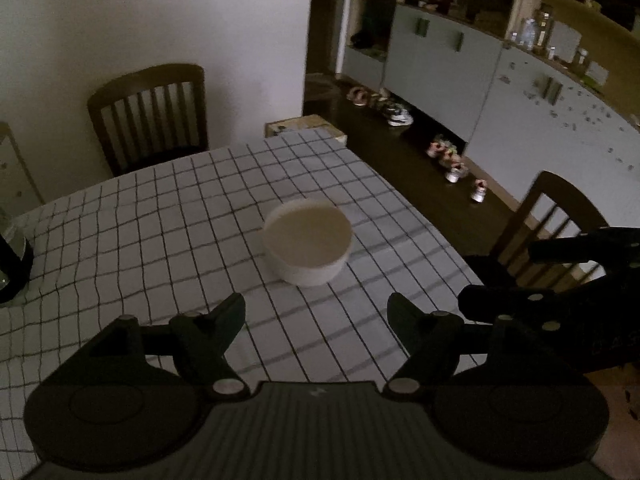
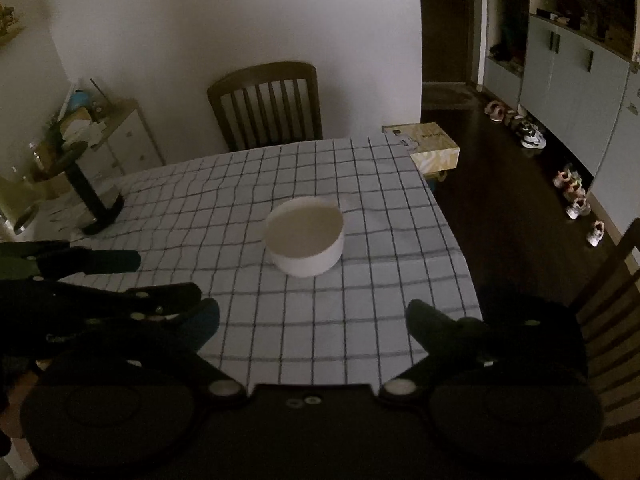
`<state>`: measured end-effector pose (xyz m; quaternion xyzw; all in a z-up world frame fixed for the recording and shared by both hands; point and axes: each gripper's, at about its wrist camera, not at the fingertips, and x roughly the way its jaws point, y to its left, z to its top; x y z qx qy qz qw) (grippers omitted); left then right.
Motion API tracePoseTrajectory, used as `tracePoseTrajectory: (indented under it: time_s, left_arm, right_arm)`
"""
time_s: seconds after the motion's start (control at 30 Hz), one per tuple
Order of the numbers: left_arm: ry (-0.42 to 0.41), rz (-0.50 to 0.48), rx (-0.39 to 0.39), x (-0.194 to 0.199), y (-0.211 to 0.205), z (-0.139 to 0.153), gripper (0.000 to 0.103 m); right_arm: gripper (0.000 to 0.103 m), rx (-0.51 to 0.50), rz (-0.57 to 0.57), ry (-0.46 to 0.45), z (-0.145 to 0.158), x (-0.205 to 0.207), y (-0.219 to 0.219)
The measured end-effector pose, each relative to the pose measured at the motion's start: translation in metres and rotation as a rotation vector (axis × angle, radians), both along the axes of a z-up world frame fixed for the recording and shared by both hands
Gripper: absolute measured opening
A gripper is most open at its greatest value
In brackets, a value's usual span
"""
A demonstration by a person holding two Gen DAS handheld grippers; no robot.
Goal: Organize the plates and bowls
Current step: 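Move both grippers to the rim of the cream-white bowl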
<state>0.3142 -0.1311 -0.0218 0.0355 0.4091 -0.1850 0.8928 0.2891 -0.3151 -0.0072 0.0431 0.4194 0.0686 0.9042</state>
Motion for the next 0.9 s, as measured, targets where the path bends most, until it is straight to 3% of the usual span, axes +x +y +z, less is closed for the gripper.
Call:
tracePoseTrajectory:
  time_s: [0.37, 0.67, 0.83, 0.9]
  left_arm:
    - [0.024, 0.101, 0.069, 0.078, -0.018, -0.026, 0.078]
    - [0.073, 0.163, 0.094, 0.126, -0.025, -0.056, 0.078]
    - [0.136, 0.194, 0.077, 0.146, -0.024, -0.078, 0.078]
    - [0.154, 0.208, 0.077, 0.152, -0.024, -0.087, 0.078]
  right_arm:
    - [0.101, 0.007, 0.033, 0.024, -0.024, 0.078, -0.019]
    - [0.098, -0.002, 0.032, 0.096, -0.059, 0.131, -0.027]
    - [0.095, -0.001, 0.05, 0.134, -0.075, 0.149, -0.024]
    - [0.089, -0.01, 0.062, 0.144, -0.081, 0.155, -0.021]
